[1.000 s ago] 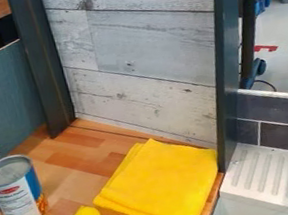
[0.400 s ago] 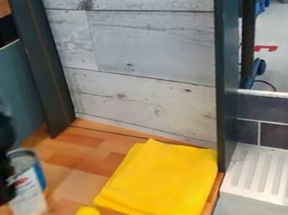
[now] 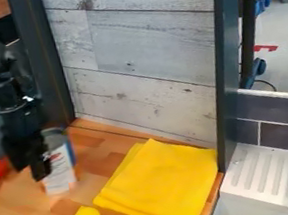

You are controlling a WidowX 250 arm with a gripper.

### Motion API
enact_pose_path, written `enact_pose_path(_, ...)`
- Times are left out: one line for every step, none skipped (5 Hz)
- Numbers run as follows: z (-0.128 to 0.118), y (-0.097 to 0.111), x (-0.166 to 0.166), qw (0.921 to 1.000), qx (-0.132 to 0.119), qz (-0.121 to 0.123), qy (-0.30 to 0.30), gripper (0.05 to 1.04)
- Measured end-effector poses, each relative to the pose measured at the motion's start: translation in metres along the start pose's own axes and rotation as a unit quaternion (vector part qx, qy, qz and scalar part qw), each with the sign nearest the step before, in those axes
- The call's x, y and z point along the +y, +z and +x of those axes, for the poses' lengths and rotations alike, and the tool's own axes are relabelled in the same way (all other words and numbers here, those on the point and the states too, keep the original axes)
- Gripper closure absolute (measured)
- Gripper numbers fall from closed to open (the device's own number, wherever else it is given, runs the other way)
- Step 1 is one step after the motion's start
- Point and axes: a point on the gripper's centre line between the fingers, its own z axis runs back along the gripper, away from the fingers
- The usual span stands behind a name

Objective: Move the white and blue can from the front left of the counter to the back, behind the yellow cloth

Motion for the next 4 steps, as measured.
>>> enact_pose_path(0.032,-0.001,0.001,0.9997,-0.009,-0.023,-0.010,0.083)
enact_pose_path(0.054,0.002,0.010,0.9988,-0.030,-0.039,-0.001,0.083)
enact_pose_path(0.071,0.010,0.017,0.9977,-0.051,-0.044,0.010,0.083)
enact_pose_path(0.078,0.023,0.024,0.9974,-0.063,-0.030,0.017,0.083)
